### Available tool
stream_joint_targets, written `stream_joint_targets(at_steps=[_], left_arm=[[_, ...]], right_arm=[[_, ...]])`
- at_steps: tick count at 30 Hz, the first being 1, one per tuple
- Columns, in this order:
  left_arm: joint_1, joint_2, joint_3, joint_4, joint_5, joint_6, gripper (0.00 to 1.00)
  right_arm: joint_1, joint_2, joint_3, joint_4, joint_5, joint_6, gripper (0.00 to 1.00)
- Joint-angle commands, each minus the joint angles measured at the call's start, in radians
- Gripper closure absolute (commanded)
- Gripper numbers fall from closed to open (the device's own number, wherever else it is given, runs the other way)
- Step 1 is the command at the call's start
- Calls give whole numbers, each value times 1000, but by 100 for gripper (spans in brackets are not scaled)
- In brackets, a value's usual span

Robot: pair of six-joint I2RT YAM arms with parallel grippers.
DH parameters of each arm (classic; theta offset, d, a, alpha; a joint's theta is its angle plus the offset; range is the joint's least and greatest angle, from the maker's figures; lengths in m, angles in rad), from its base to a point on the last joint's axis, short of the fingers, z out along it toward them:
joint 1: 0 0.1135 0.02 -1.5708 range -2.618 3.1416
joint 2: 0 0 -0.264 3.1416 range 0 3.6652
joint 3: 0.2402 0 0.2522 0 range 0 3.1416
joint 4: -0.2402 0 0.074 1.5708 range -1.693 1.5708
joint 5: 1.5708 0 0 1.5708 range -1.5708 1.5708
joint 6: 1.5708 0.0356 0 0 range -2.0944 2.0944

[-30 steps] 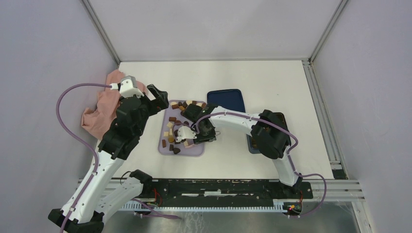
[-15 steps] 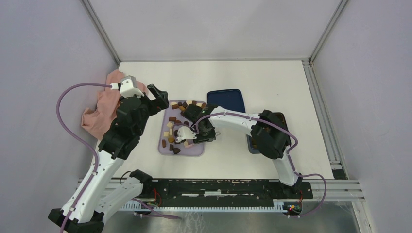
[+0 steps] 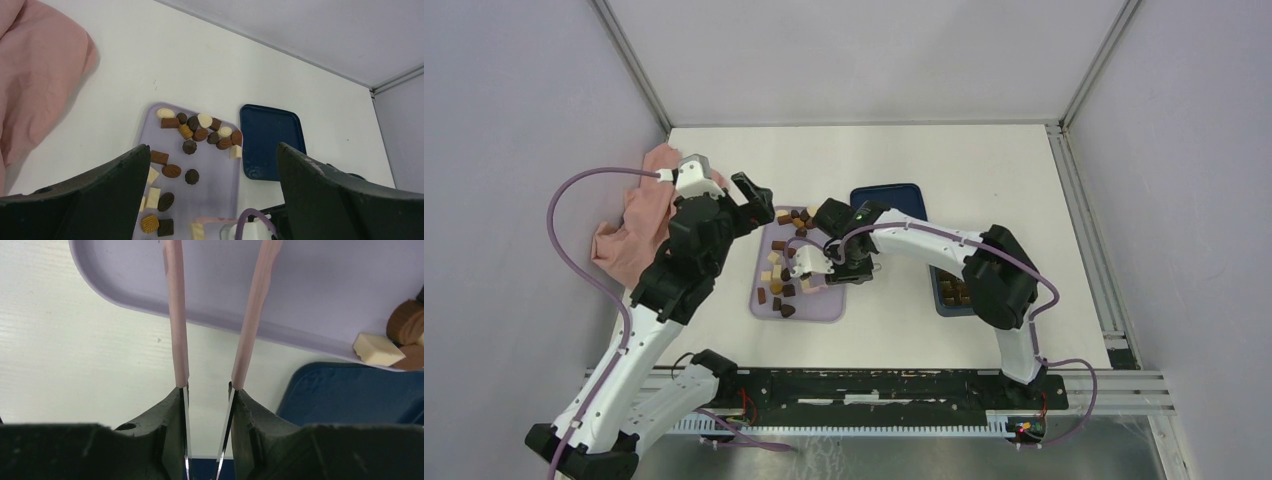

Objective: Pack the chocolate
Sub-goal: Pick up the fake chocolate from the plate, then place the fake chocolate in the packing box.

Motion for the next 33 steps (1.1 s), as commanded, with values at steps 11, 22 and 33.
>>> stream_joint_targets(at_steps=[11,22,33], left_arm=[[5,37,-14,109,43,-6,0],[5,209,27,239,160,1,0],[5,410,102,341,274,30,0]], right_arm=[[-148,-292,-88,36,-110,2,77],[-410,-584,-351,68,-83,-1,76],[-885,-805,-607,54,-72,-37,76]])
